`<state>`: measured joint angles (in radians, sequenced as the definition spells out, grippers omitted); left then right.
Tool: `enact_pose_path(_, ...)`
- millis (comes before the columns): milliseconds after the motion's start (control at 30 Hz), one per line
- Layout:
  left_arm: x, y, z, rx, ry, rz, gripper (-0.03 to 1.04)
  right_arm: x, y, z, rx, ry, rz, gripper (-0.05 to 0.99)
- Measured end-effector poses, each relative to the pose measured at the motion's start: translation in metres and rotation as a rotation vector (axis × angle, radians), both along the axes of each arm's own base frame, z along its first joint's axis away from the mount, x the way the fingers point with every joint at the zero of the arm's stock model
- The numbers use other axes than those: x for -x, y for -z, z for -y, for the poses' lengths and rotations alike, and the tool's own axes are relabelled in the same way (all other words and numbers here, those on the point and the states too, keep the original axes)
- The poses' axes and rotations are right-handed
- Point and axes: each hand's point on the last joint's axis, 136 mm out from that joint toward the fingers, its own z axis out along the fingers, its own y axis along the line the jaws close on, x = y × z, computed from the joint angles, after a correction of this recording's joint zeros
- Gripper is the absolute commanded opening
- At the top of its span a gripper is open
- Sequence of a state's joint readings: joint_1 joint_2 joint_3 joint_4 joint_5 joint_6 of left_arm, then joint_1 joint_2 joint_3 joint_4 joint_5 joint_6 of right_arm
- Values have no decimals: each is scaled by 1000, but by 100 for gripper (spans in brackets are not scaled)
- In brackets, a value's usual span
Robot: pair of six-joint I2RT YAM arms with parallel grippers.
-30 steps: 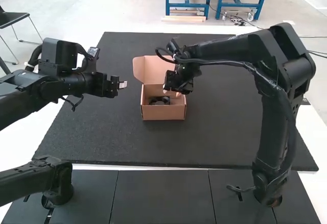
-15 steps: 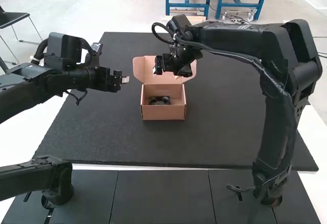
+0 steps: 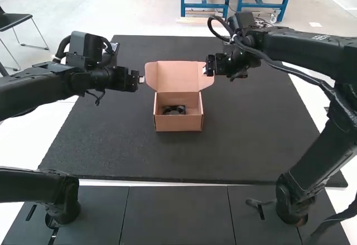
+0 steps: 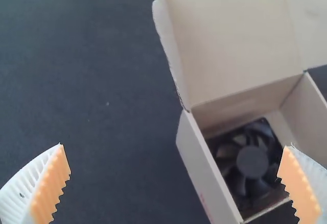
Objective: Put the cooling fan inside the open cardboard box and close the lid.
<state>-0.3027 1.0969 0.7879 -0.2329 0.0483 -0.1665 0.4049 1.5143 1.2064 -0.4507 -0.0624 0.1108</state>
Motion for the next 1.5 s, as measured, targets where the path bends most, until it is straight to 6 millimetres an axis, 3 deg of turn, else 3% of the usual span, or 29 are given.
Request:
enact_pose_path(100, -8, 2, -3, -10, -25, 10, 96, -6, 1, 7, -6, 14, 32, 90)
enact_pose_path(433, -34, 17, -27, -58, -143, 17, 96, -19, -5, 2, -33, 9, 113, 90)
enact_pose_path(700, -58, 34, -28, -79, -175, 16, 96, -24, -10, 0, -45, 9, 142, 89)
enact_pose_path(967, -83, 36, -23, -77, -184, 36, 96, -26, -13, -1, -54, 10, 157, 89)
enact_pose_path(1500, -93, 39, -29, -102, -229, 46, 96, -31, 21, -12, -61, -26, 79, 89)
